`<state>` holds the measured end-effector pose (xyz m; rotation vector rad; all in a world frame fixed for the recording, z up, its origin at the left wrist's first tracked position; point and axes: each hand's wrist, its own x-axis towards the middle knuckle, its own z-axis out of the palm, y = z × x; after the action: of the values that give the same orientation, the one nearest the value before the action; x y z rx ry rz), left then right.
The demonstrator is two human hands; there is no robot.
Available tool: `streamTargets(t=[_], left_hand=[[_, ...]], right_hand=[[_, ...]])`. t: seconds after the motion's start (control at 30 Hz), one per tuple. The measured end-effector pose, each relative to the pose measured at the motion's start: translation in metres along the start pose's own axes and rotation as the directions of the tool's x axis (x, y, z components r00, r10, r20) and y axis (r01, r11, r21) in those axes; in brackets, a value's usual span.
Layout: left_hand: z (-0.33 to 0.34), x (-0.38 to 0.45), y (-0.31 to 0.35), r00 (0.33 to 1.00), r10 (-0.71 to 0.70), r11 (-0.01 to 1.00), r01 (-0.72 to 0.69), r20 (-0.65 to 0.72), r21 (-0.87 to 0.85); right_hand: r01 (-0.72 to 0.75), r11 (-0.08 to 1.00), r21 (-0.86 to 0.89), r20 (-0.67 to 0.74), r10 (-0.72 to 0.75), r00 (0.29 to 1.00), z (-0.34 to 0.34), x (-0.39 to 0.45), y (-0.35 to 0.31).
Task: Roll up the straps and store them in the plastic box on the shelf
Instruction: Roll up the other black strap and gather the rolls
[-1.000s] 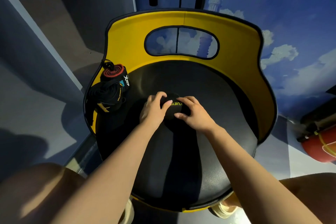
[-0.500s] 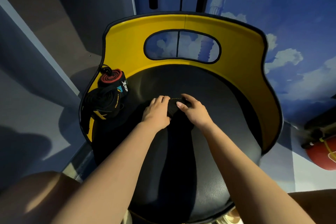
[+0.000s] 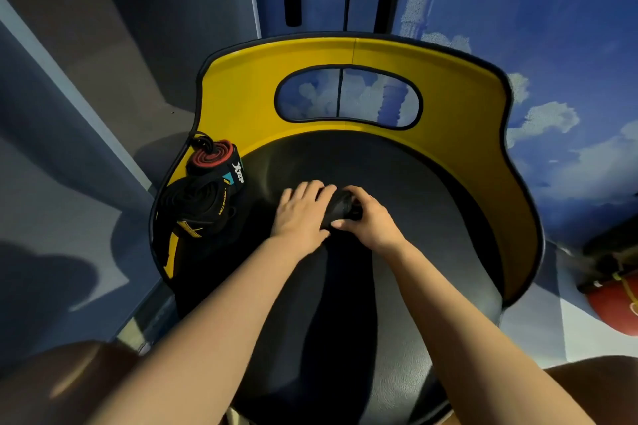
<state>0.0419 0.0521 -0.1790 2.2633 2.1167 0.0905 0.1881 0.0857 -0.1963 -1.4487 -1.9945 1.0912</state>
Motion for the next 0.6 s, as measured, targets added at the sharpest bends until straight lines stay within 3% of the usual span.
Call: streamTargets(t=[0.1, 0.27, 0.37, 0.47, 0.6], left_hand=[[0.003, 0.000, 0.002, 0.999, -0.024, 0.997, 0.021, -0.044, -0.071], [-0.011, -0.003, -0.006, 0.979, -0.205, 0.911, 0.198, 0.017, -0.361], [-0.019, -0.012, -0.014, 0.958, -0.281, 0.820, 0.266, 0.049, -0.506], [-0.030, -0.023, -0.029, 0.940, -0.333, 0.726, 0.305, 0.073, -0.617], [-0.046, -0.036, -0.055, 0.947, -0.303, 0.765, 0.306, 0.103, -0.566]], right_hand=[[-0.048, 0.998, 0.027, -0.003, 0.048, 0.999, 0.005, 0.001, -0.004], [-0.170, 0.927, 0.334, -0.082, 0.209, 0.975, 0.014, -0.016, -0.013], [-0.121, 0.892, 0.435, 0.011, 0.129, 0.992, 0.024, -0.020, -0.026], [-0.038, 0.880, 0.474, -0.004, 0.046, 0.999, 0.032, -0.021, -0.043], [0.051, 0.946, 0.320, -0.002, -0.053, 0.999, 0.041, -0.014, -0.067]])
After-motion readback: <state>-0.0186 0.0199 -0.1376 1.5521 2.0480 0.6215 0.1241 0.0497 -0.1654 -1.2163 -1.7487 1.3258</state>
